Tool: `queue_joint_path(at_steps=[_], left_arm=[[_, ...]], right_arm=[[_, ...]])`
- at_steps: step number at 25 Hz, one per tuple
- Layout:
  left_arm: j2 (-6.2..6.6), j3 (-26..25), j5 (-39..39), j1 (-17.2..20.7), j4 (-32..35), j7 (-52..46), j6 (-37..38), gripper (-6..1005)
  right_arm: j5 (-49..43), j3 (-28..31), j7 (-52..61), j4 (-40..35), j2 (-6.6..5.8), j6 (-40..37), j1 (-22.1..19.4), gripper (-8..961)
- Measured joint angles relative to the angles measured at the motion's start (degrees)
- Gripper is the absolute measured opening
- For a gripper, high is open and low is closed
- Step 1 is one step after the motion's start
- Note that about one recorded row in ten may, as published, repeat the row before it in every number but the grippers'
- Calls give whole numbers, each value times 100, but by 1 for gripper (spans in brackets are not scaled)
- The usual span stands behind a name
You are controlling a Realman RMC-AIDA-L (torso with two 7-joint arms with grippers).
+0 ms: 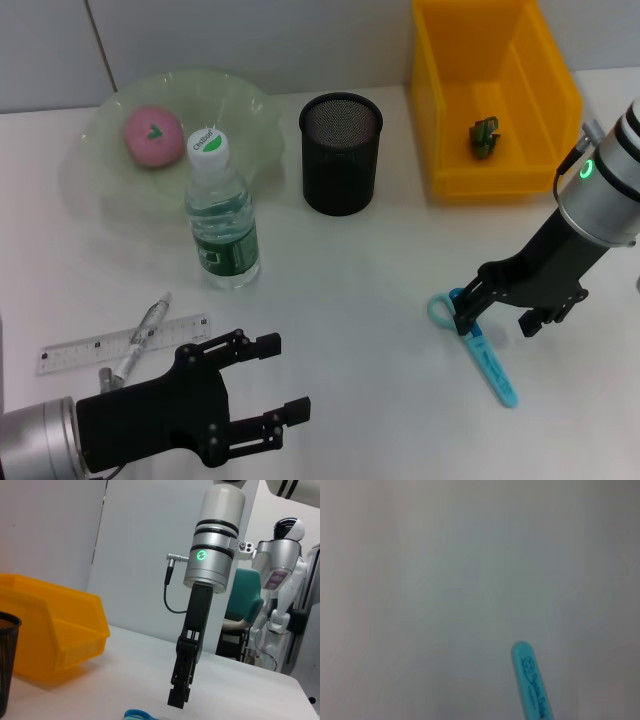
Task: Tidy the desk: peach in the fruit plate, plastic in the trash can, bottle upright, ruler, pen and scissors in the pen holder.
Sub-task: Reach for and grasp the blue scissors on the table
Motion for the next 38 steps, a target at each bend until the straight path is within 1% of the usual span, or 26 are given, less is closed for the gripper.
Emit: queue_joint_path(at_steps=[6, 9, 10, 19, 29, 38], left_arm=[[-19, 25, 0, 7, 12, 0, -8, 783], [-25, 95, -1, -28, 3, -2, -112, 783], [-35, 187, -1, -39, 17, -24, -242, 783], [-39, 235, 0, -76, 37, -76, -342, 783], [-44, 244, 0, -71, 88, -77, -342, 783], [-60, 247, 0, -62, 87, -79, -351, 784]], right_arm=[[-33, 41, -200, 112, -16, 0, 21, 815], [-41, 43, -237, 250, -54, 5, 103, 815], [-43, 48, -237, 304, -69, 13, 136, 815], [-48, 48, -248, 359, -69, 69, 143, 815], [-88, -83, -266, 358, -46, 28, 153, 815], [-260, -288, -267, 705, -65, 84, 395, 814]])
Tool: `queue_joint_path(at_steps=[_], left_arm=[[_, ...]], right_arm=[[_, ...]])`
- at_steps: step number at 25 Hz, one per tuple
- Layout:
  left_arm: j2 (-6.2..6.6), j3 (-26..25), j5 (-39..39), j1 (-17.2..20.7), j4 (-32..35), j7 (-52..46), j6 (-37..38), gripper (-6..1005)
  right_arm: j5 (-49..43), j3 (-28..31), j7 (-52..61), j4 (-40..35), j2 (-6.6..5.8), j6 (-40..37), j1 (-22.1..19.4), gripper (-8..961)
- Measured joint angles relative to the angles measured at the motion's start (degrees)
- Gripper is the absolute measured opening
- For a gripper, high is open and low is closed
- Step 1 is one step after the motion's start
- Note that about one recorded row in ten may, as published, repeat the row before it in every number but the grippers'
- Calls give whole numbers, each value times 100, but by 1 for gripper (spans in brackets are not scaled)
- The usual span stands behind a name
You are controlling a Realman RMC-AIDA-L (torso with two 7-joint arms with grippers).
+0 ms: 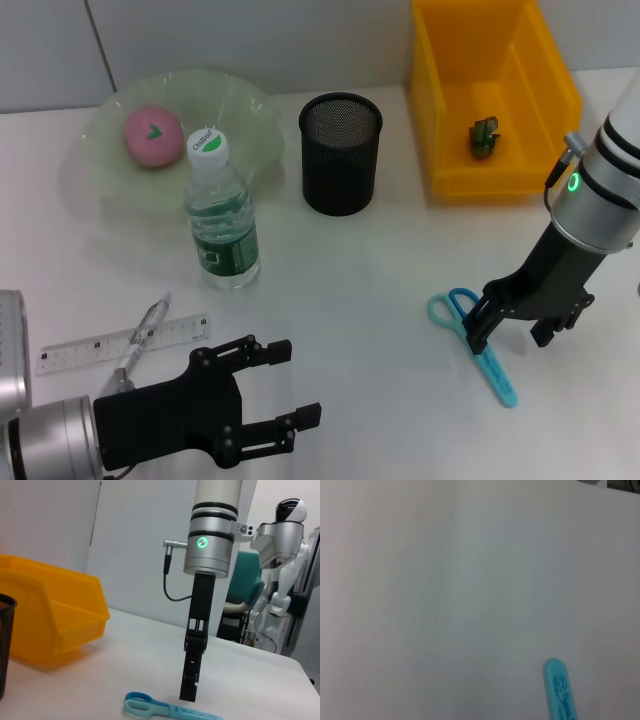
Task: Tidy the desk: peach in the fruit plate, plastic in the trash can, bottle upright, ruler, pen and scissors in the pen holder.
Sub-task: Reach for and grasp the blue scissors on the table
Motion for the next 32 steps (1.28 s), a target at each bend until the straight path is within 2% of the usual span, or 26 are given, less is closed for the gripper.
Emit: queue_joint_path(at_steps=[11, 20, 32], left_arm=[[-5, -13, 0, -4, -2, 0, 0, 784], [-5, -1, 0, 18, -1, 22, 12, 784], [-12, 0, 0, 26, -42, 40, 4, 784]], right_arm=[[-9, -144, 0, 318, -22, 143, 297, 814], [-28, -336, 22, 418, 24, 215, 373, 814], [-151, -400, 2, 972, 39, 477, 697, 814]])
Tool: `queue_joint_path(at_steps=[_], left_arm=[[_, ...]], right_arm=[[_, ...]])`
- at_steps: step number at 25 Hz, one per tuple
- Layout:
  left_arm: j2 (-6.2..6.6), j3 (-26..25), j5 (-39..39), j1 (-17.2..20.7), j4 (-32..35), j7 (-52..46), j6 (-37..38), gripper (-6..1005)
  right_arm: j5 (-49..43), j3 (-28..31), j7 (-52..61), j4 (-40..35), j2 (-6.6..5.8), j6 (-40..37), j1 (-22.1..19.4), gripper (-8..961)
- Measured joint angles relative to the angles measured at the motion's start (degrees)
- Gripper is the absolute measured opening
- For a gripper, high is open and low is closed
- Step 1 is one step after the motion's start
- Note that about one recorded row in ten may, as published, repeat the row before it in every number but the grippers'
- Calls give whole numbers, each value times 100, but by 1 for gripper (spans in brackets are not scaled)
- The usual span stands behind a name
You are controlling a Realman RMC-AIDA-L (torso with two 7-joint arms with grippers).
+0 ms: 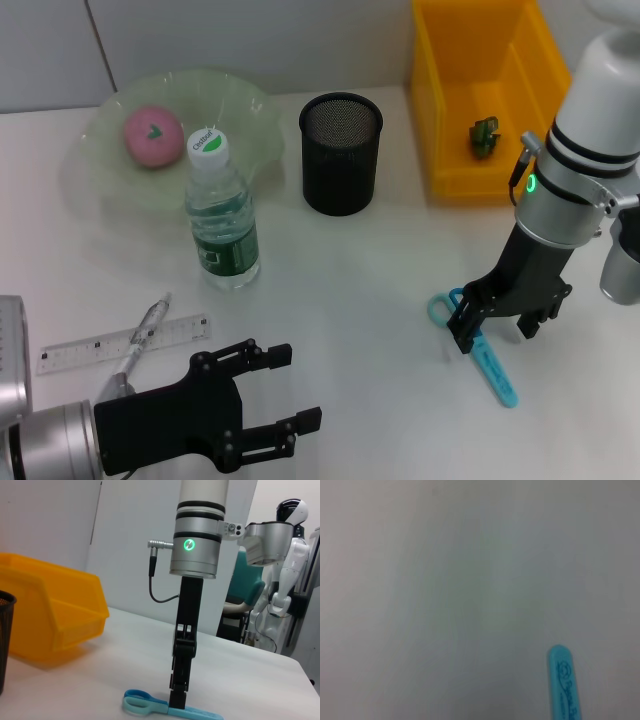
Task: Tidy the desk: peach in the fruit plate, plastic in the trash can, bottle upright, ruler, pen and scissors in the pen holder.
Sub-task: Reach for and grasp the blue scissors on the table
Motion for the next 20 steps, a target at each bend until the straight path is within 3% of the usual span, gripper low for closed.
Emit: queue_joint_path(at_steps=[20], left_arm=[[-3, 0, 0, -35, -7, -1, -10, 784]], right_arm=[[-16, -215, 27, 412, -7, 204, 291, 811]])
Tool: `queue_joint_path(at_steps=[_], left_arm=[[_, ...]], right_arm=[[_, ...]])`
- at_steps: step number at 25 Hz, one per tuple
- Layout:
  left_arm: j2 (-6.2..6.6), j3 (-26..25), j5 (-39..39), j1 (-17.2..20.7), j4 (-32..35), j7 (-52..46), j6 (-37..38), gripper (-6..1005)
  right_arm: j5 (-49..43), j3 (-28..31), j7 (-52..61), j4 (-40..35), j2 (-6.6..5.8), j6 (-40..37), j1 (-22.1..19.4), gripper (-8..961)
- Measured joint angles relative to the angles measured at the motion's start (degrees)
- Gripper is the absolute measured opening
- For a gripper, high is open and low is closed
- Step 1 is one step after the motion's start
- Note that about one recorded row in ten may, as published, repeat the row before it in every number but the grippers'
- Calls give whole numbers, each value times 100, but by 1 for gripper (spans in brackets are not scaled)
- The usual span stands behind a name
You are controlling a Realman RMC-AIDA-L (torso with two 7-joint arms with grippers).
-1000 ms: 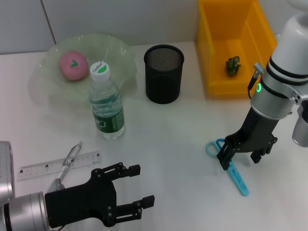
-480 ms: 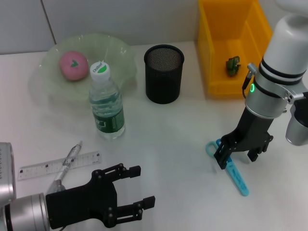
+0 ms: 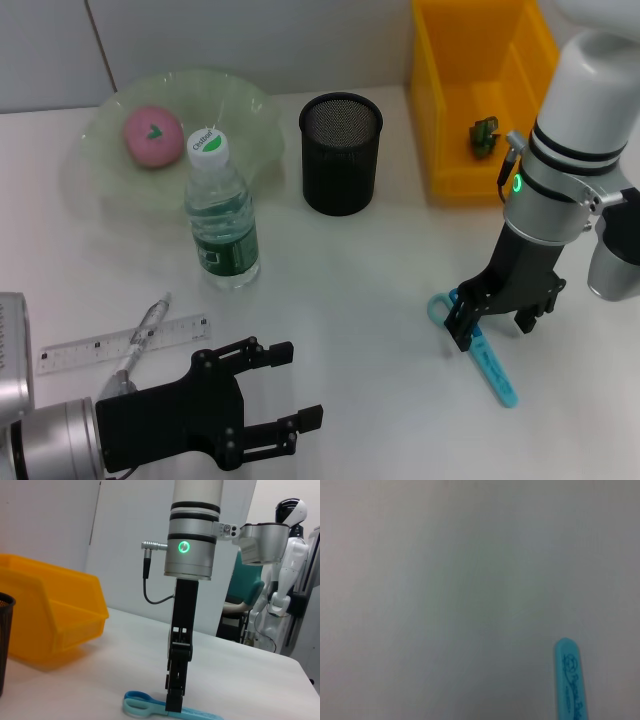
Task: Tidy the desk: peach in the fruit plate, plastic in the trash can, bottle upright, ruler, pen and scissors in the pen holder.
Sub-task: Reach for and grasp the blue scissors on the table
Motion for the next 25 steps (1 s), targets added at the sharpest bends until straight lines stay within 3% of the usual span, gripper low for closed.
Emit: queue_joint_path(at_steps=[25], left_arm=[[28, 9, 0, -5, 45, -24, -1, 785]], right_arm=[[2, -237, 131, 680, 24, 336, 480, 806]])
